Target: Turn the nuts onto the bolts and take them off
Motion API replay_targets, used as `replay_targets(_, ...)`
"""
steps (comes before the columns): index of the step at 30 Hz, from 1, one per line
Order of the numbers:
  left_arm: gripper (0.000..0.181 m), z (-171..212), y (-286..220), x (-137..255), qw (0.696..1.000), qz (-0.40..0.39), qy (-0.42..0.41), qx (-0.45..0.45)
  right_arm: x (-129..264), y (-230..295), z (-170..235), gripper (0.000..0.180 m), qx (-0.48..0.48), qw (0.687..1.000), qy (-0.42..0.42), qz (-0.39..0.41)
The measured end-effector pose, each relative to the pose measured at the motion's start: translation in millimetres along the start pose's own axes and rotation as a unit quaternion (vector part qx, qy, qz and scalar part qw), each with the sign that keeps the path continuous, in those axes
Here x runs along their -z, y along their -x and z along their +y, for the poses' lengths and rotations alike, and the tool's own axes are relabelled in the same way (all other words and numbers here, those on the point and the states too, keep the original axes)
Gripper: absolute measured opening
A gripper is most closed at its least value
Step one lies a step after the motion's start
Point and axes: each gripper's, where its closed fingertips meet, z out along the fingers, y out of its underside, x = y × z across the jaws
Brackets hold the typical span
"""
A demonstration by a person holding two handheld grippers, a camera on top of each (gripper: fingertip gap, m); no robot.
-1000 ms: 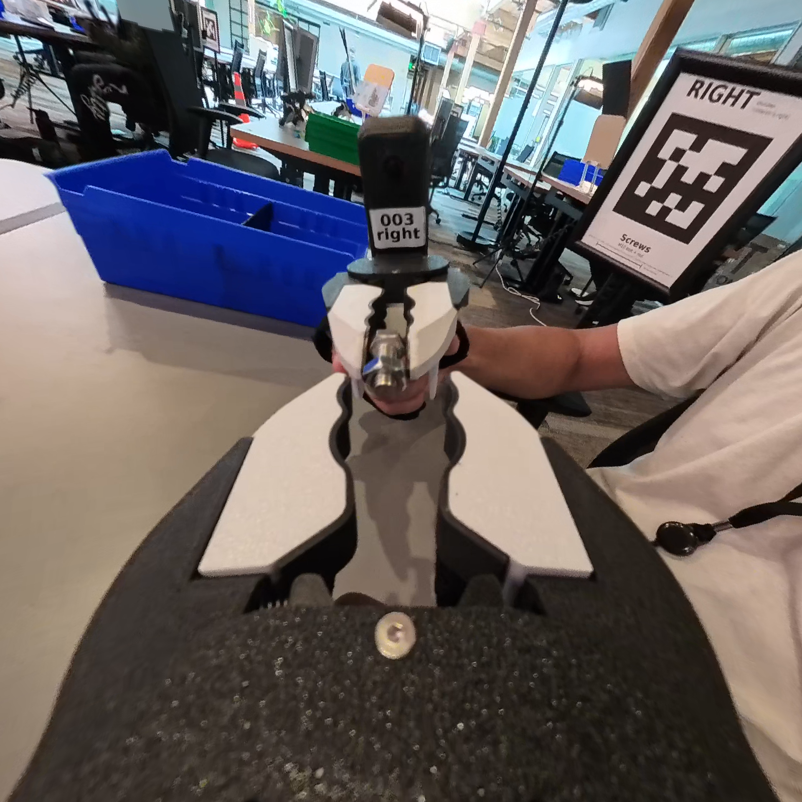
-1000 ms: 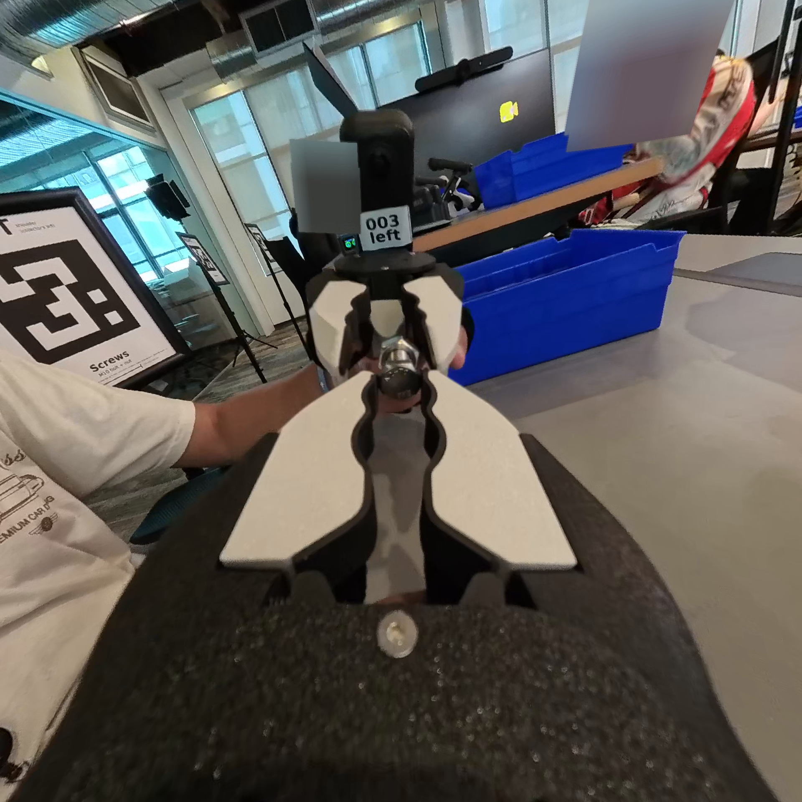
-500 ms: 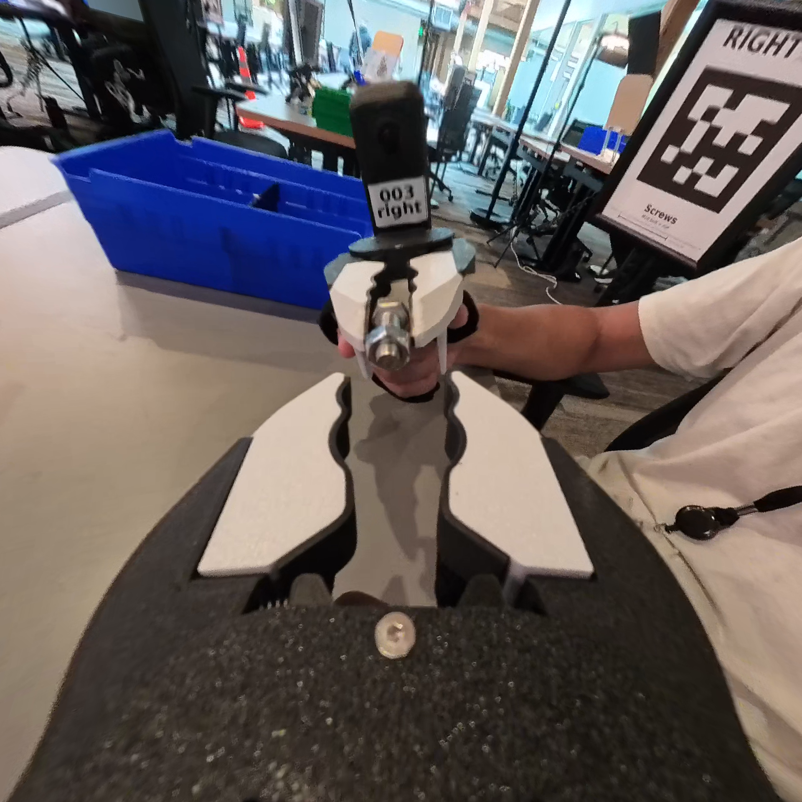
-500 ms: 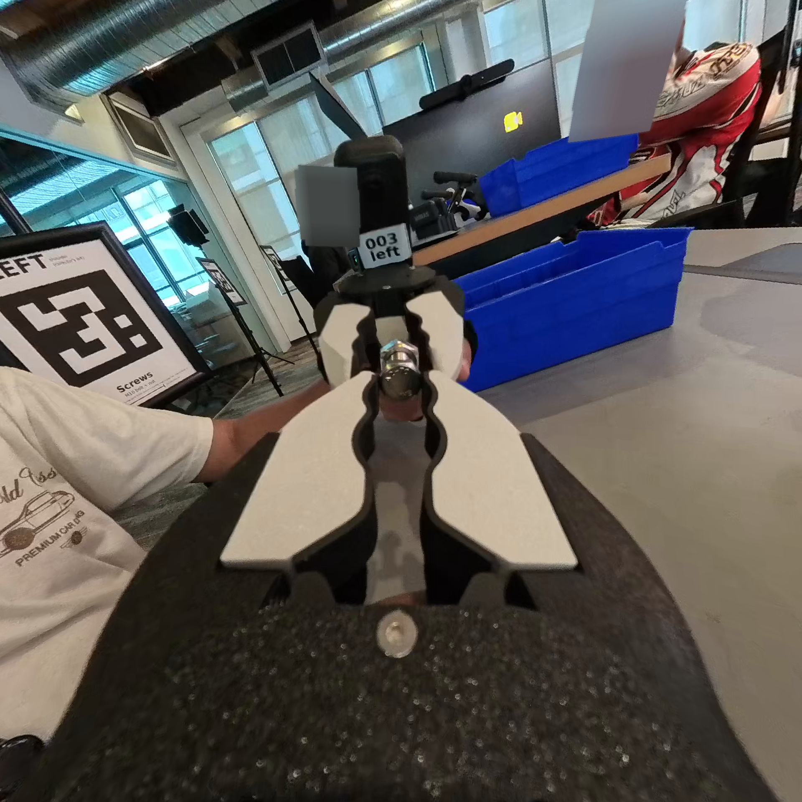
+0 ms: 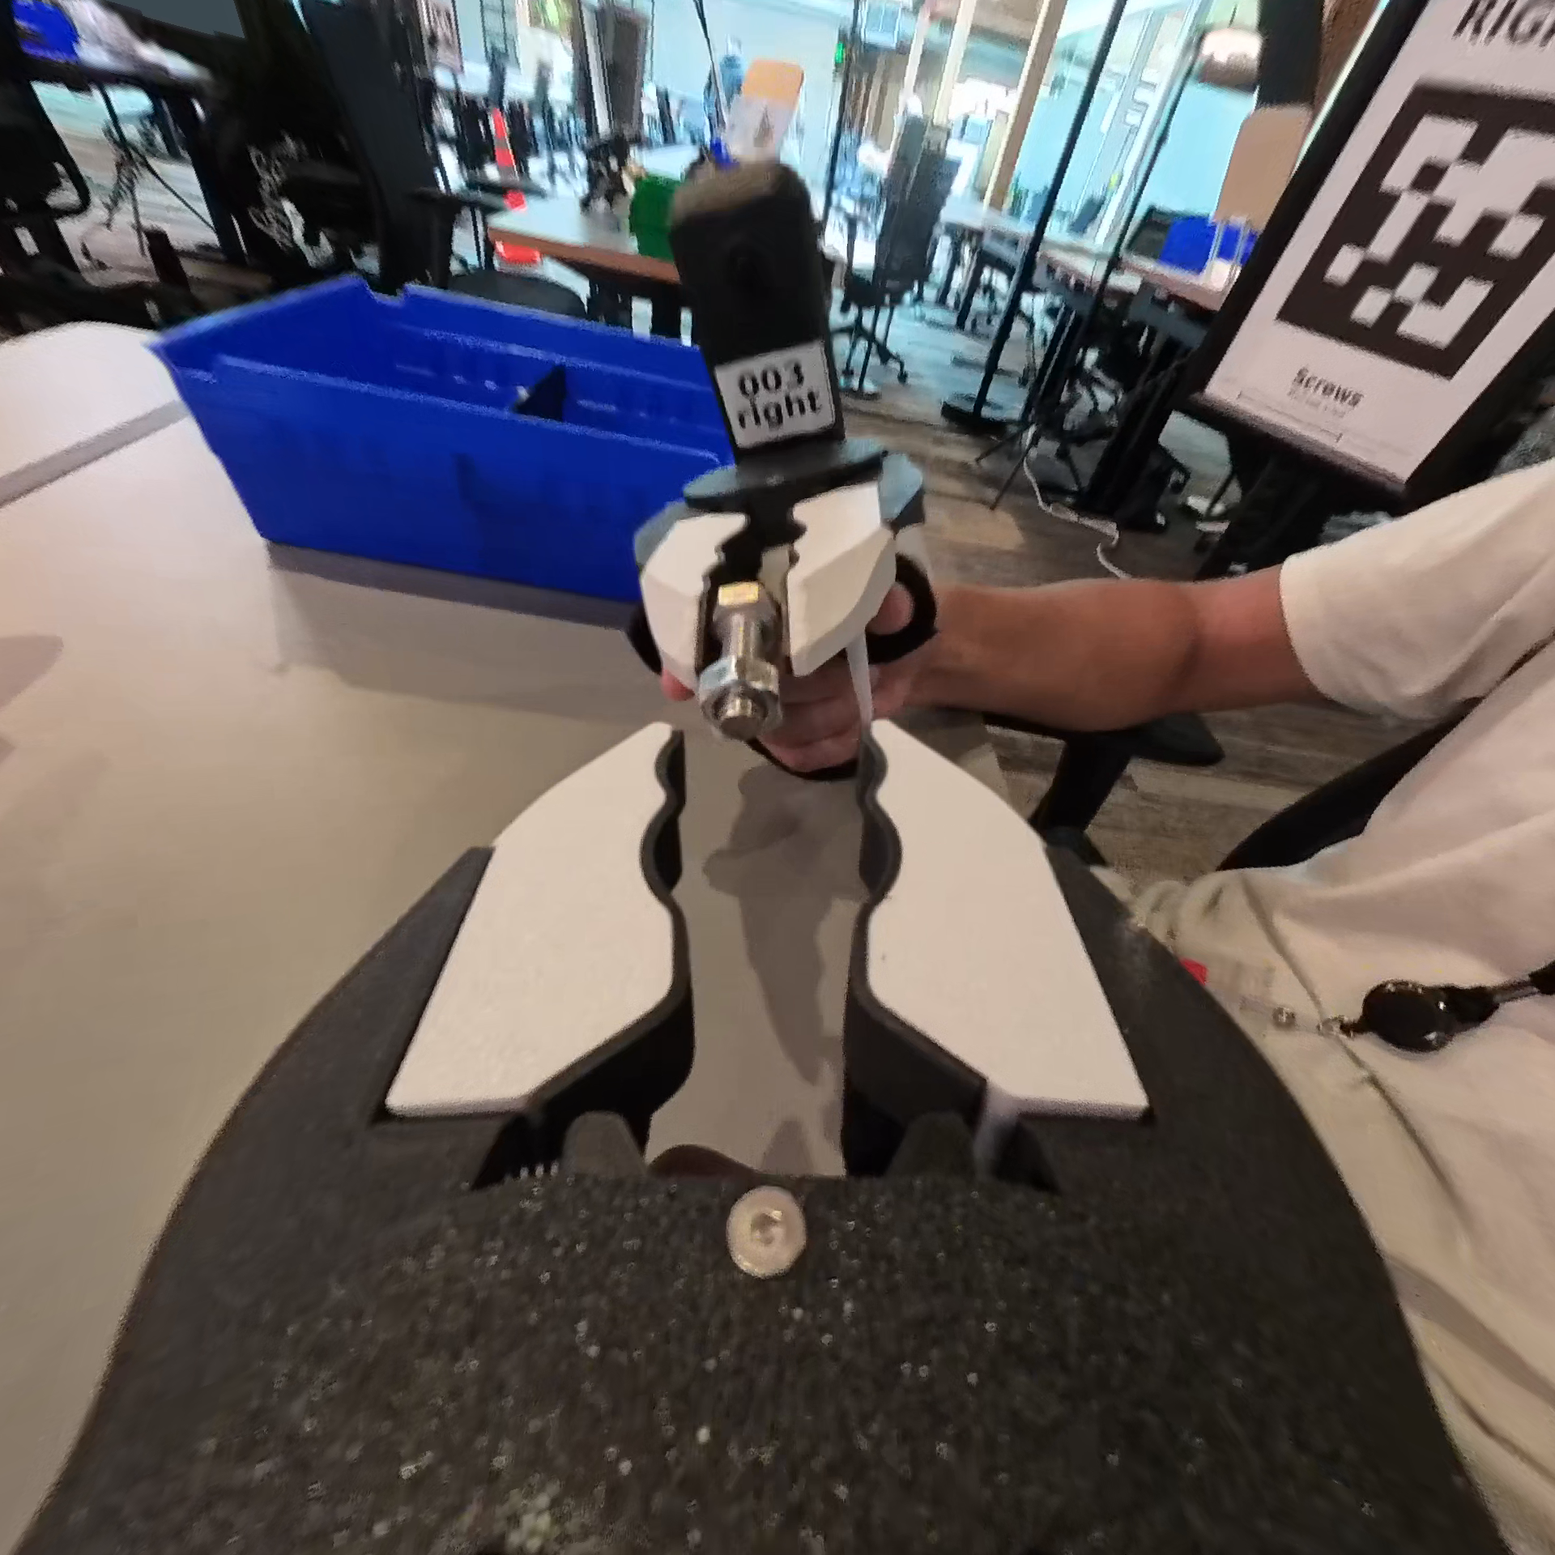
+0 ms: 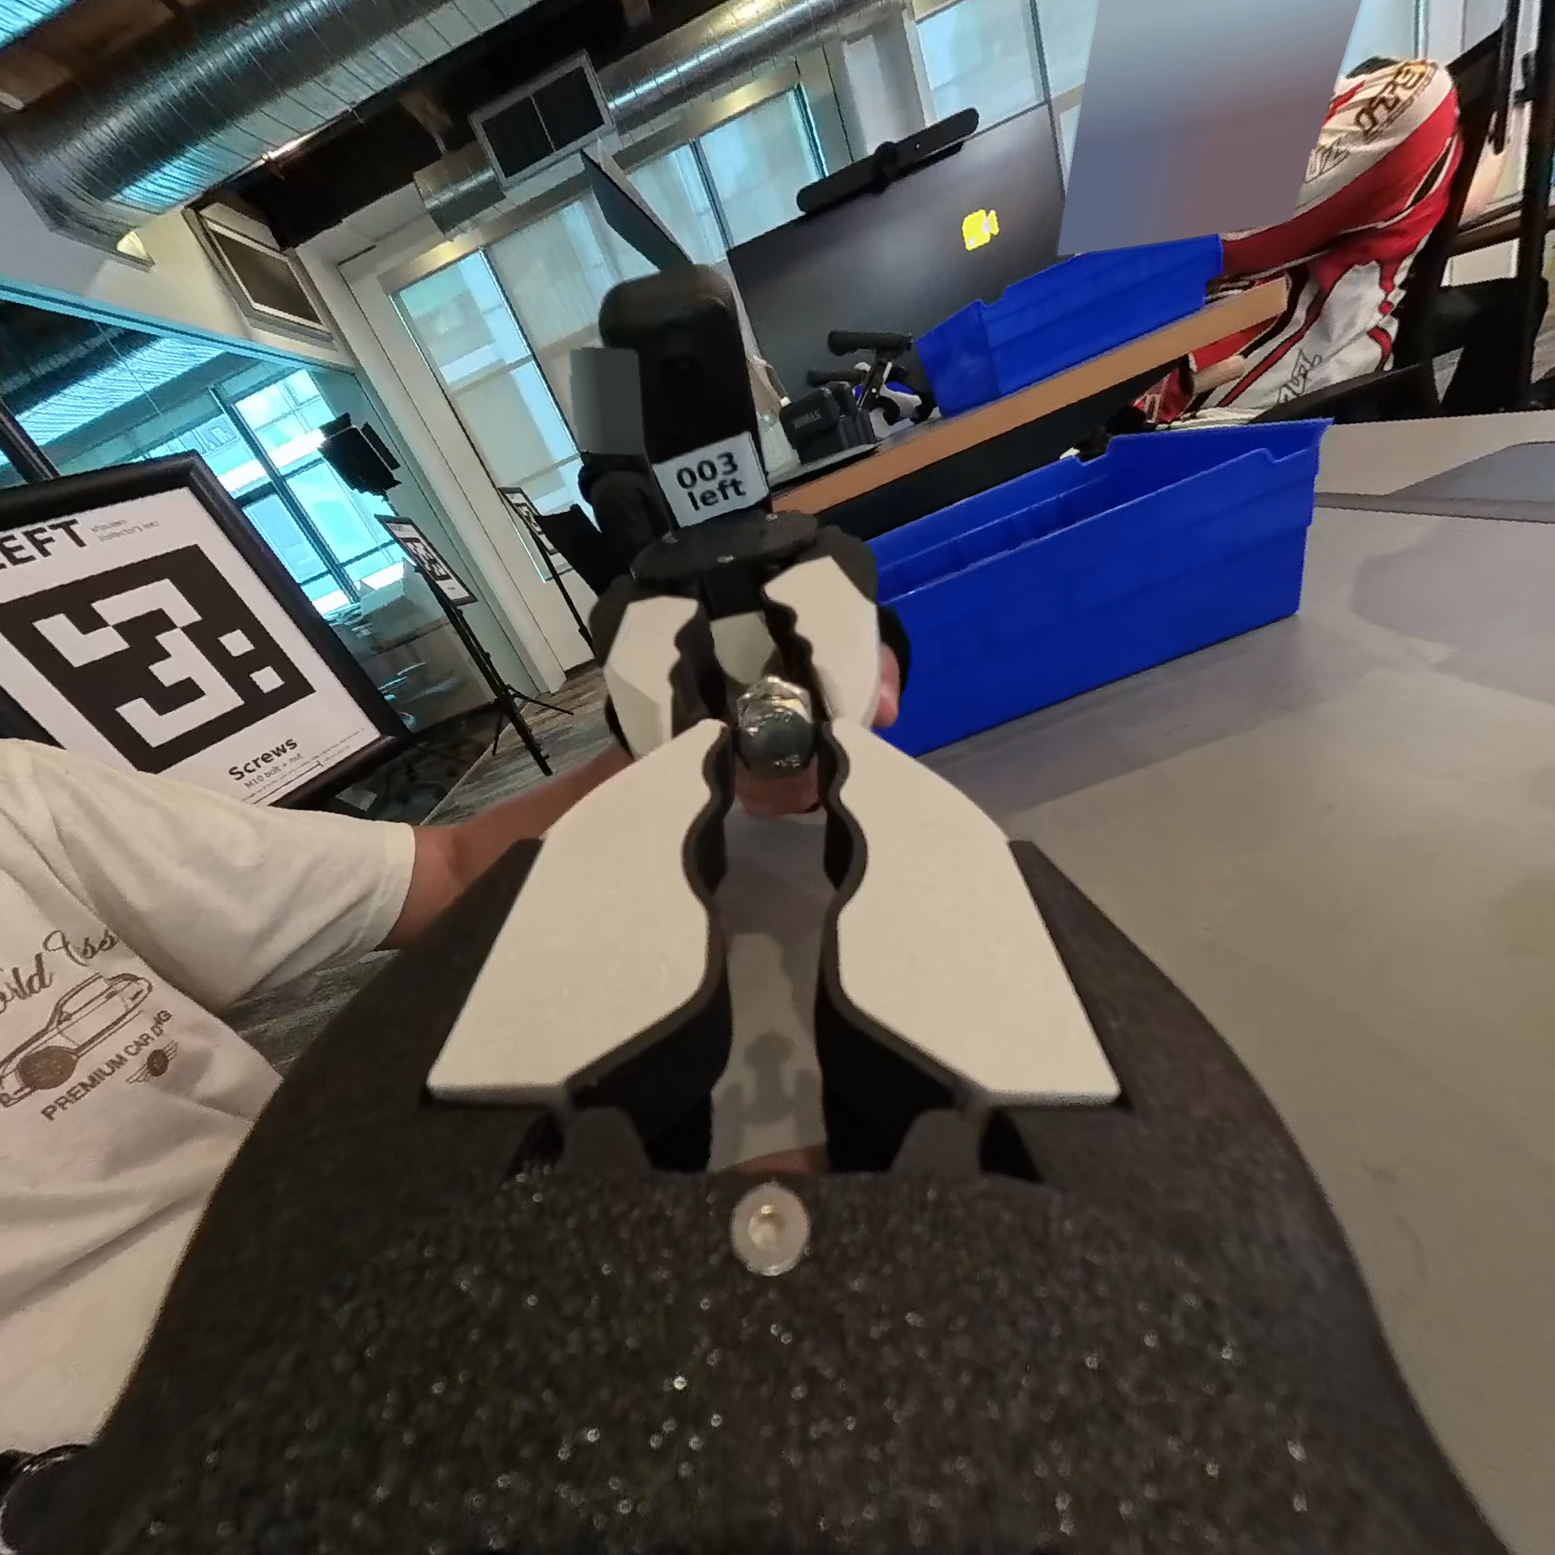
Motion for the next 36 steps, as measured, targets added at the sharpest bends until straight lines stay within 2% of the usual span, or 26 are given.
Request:
replay_targets(5,0.037,-18,-5,8,0.999,0.006,-0.052,-0.009,-2,-1,3,0.018,-0.004,1.000,0.008,0.003)
replay_targets(10,0.039,7,-5,-7,1.000,0.006,0.019,-0.015,-1,2,-2,0.018,-0.010,1.000,-0.008,-0.010)
replay_targets(13,0.041,22,4,-12,0.997,-0.025,0.060,-0.030,2,2,-5,0.018,-0.021,1.000,-0.018,-0.014)
replay_targets(18,0.039,-8,2,-2,0.998,-0.041,-0.018,-0.051,2,-6,-1,0.018,-0.022,1.000,-0.005,0.006)
replay_targets(20,0.040,-11,0,0,0.998,-0.034,-0.025,-0.045,2,-5,-1,0.018,-0.022,1.000,-0.006,0.004)
replay_targets(25,0.040,16,-2,-14,0.998,-0.023,0.045,-0.048,3,-3,-6,0.018,-0.026,0.999,-0.019,-0.002)
replay_targets(28,0.041,26,7,-17,0.993,-0.054,0.076,-0.068,5,-3,-7,0.018,-0.030,0.999,-0.023,-0.004)
replay_targets(33,0.041,-8,9,0,0.996,-0.068,-0.015,-0.061,3,-6,-2,0.018,-0.030,1.000,-0.008,0.004)
replay_targets(36,0.042,-8,1,-1,0.997,-0.042,-0.019,-0.054,1,-9,3,0.018,-0.034,0.999,0.004,0.011)
